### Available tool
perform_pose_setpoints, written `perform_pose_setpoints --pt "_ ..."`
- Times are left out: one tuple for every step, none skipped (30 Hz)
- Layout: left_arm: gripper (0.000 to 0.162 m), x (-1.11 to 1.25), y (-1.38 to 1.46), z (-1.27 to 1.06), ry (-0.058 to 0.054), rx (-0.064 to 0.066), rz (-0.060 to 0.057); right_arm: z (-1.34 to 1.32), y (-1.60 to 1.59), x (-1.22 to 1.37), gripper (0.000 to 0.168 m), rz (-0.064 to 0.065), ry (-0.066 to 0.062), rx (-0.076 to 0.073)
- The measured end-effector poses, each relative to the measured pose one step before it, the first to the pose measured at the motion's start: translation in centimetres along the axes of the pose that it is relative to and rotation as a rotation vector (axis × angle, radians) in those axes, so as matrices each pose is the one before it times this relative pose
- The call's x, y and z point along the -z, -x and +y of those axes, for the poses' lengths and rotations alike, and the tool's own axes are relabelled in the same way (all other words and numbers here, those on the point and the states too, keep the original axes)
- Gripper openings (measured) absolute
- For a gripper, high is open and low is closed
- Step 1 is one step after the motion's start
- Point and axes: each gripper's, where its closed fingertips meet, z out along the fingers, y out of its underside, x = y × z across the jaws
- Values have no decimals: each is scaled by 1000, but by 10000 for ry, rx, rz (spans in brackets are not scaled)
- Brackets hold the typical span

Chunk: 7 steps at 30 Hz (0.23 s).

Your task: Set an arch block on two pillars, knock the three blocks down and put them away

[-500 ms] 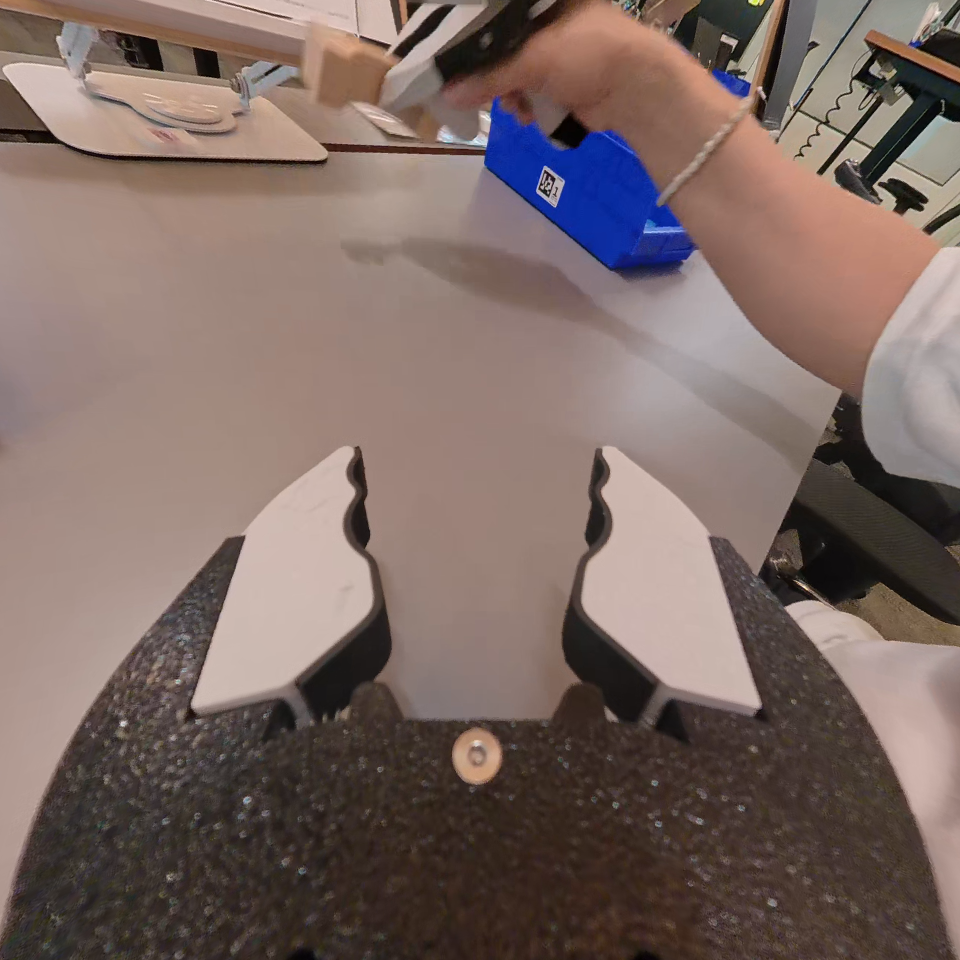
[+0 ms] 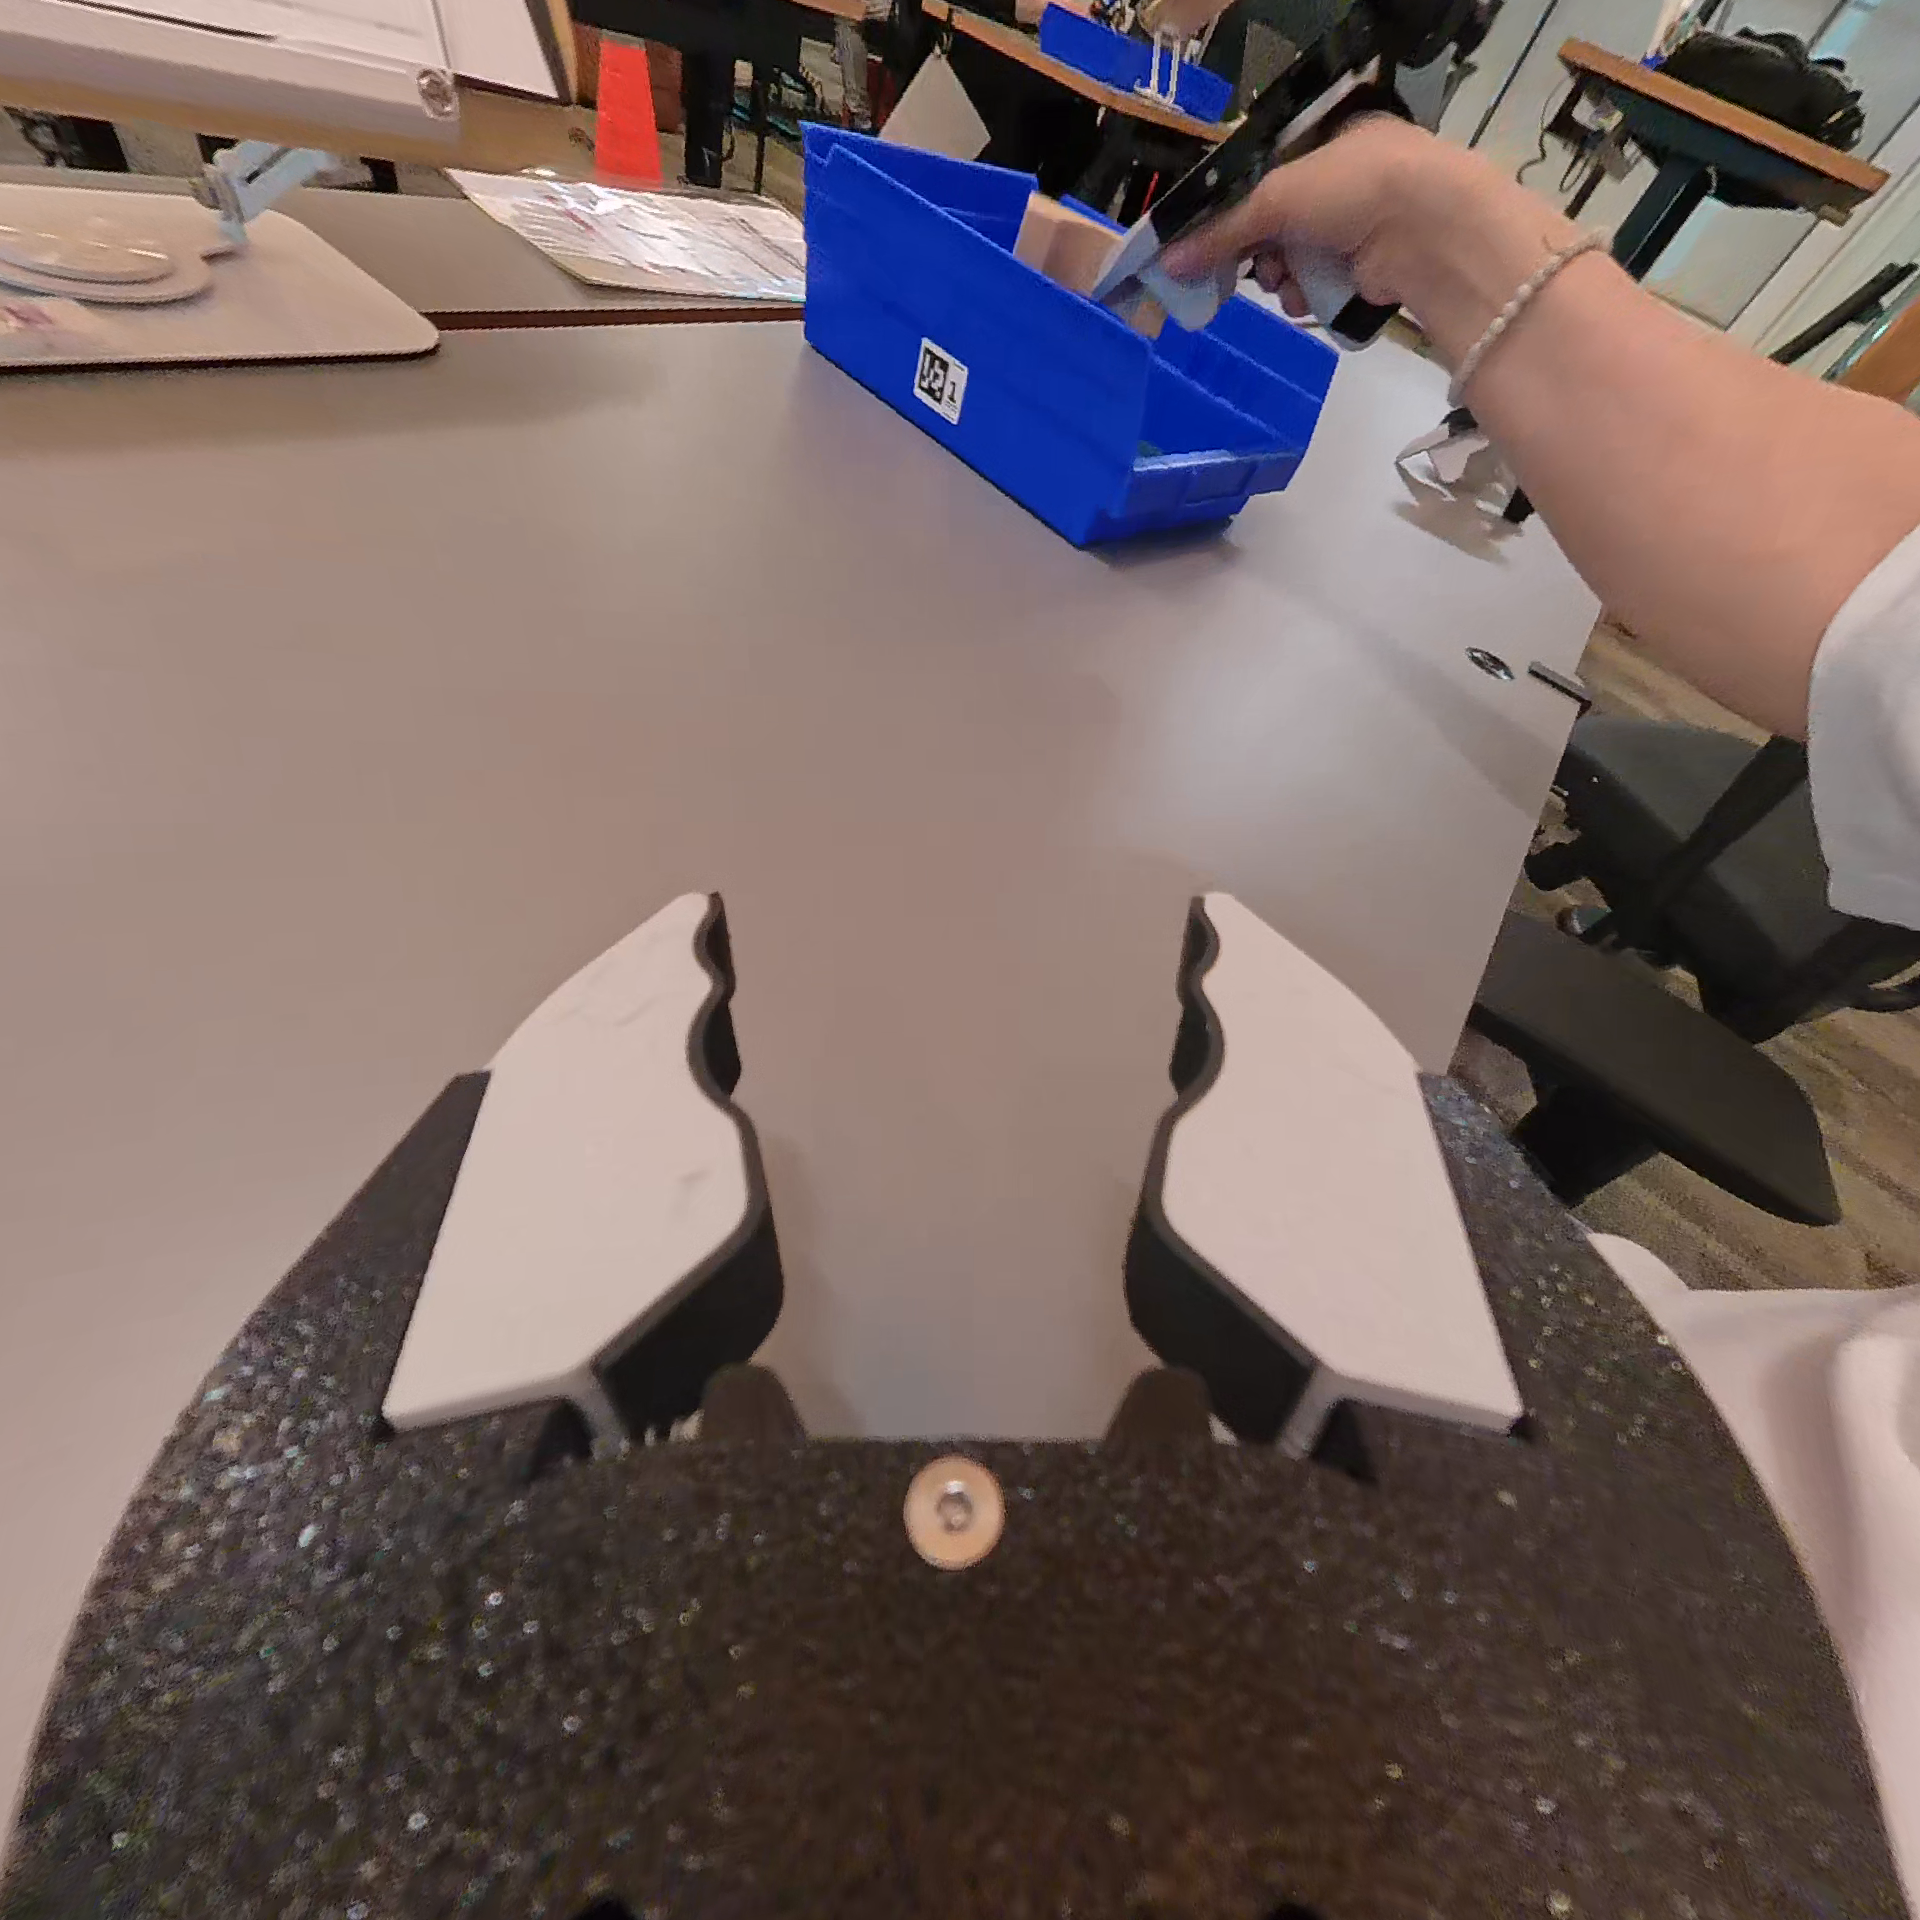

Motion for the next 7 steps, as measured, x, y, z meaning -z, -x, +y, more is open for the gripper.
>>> perform_pose_setpoints --pt "82 -151 -279 7 64 -106 2 731 -365 -690 17 25 247 4" --pt "82 -126 -235 61 85 -113 -19 364 -82 -650 17 -50 97 -12" --pt "82 -93 -165 123 105 -94 -31 86 80 -542 18 -74 -3 -39" --pt "82 -71 -102 167 119 -68 -46 -65 163 -436 17 -69 -24 12" --pt "82 -33 -67 188 116 -47 -59 -120 122 -361 17 -24 17 73" --pt "82 8 -54 177 97 -40 -58 -142 3 -304 18 63 65 96" --pt "82 52 -54 142 72 -38 -47 -138 -4 -293 18 76 89 132"
